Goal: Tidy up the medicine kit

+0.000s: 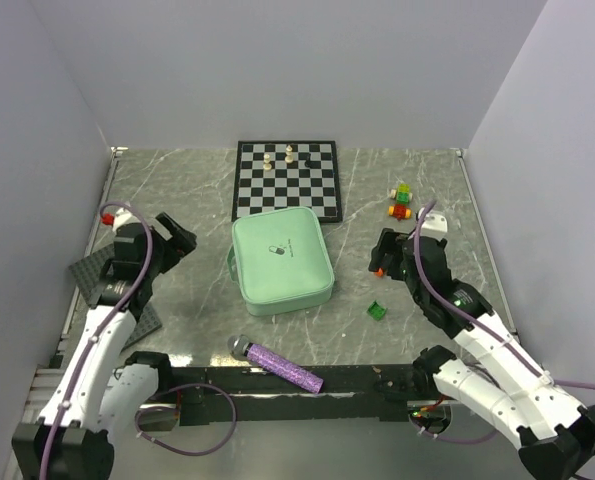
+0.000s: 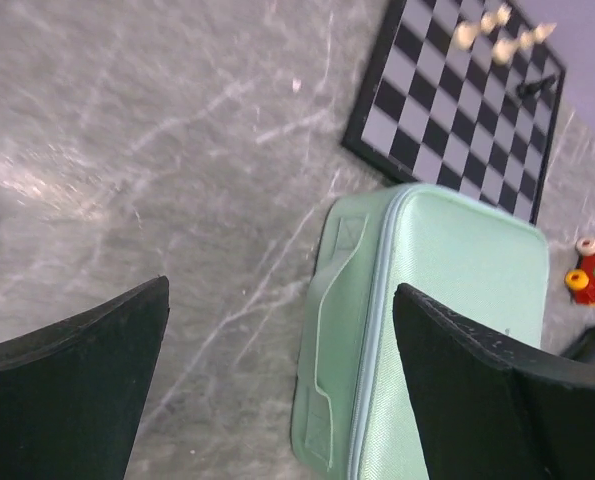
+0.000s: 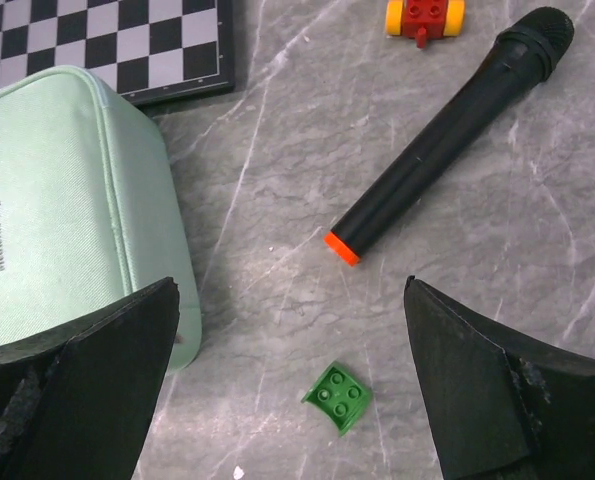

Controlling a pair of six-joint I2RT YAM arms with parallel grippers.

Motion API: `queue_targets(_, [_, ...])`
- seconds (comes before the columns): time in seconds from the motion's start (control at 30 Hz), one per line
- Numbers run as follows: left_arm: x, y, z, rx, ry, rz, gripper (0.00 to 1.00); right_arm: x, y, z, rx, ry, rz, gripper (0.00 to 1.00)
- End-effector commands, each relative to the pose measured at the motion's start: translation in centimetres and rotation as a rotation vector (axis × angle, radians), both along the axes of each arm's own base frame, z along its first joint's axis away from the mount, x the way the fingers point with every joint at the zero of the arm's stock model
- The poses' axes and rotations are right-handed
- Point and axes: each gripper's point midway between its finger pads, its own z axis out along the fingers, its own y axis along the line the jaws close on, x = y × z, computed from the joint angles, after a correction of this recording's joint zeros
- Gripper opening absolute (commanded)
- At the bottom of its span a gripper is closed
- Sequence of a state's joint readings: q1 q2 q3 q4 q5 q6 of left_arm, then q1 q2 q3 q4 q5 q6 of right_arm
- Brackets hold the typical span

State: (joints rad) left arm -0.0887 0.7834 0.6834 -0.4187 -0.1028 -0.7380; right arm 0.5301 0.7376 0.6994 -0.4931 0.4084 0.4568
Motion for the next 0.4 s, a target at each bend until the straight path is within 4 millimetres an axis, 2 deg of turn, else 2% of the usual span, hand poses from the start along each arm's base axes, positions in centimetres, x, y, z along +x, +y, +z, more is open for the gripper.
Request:
queue_targets(0.0, [0.02, -1.43, -3.1, -0.067, 0.085, -0.045, 0.96, -0.64, 0.1, -0.76, 0.012, 0.037, 0.009, 0.99])
queue_targets(0.37, [-0.2, -2.19, -3.11, -0.086, 0.103, -0.085, 0.96, -1.14, -0.08, -0.05, 0.039, -0.01, 0.017, 0.99])
